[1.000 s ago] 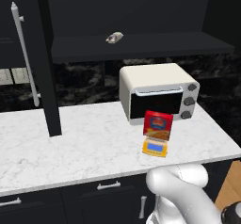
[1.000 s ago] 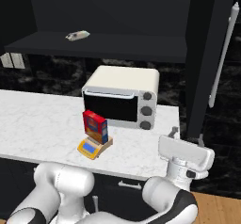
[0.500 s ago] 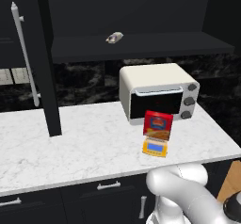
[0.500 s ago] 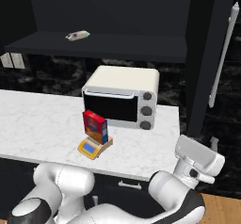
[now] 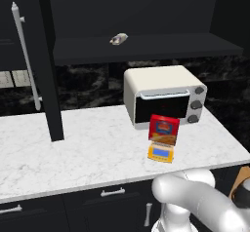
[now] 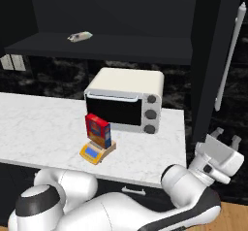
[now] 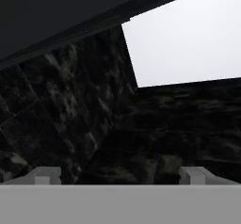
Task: Pick the boxed food and place it on the digital scale for weighing, and close the cabinet.
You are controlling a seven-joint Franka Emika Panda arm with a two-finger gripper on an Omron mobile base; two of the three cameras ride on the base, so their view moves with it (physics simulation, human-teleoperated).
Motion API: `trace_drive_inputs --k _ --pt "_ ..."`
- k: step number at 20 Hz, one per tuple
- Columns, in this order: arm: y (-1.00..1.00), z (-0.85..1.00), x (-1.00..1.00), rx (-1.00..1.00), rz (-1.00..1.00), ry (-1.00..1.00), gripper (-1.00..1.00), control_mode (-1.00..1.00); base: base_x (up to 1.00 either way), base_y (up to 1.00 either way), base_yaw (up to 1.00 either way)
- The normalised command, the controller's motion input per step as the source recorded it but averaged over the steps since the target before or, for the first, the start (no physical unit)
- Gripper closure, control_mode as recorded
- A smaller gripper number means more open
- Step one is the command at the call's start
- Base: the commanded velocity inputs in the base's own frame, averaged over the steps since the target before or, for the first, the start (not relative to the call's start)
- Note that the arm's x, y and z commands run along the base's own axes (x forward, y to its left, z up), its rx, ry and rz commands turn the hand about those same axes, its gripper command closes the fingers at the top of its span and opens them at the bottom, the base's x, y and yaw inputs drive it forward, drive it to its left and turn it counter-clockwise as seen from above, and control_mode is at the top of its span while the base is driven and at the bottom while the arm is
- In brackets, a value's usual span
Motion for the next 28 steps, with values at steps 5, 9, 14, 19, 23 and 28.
trace_drive_inputs --k 5,9,14,19,23,28 --pt "0.00 0.39 0.00 -0.05 0.00 -0.23 -1.00 -1.00 0.00 0.00 0.00" --pt "0.00 0.50 -0.13 -0.07 0.00 -0.17 -1.00 -1.00 0.00 0.00 0.00" --pt "0.00 0.54 -0.13 -0.17 0.00 -0.02 -1.00 -1.00 0.00 0.00 0.00" --pt "0.25 0.25 0.00 -0.24 0.00 0.01 -1.00 -1.00 0.00 0.00 0.00" --pt "0.45 0.01 0.01 -0.27 -0.07 0.16 -1.00 -1.00 0.00 0.00 0.00" --pt "0.71 0.02 0.20 -0.26 -0.11 0.24 -1.00 -1.00 0.00 0.00 0.00"
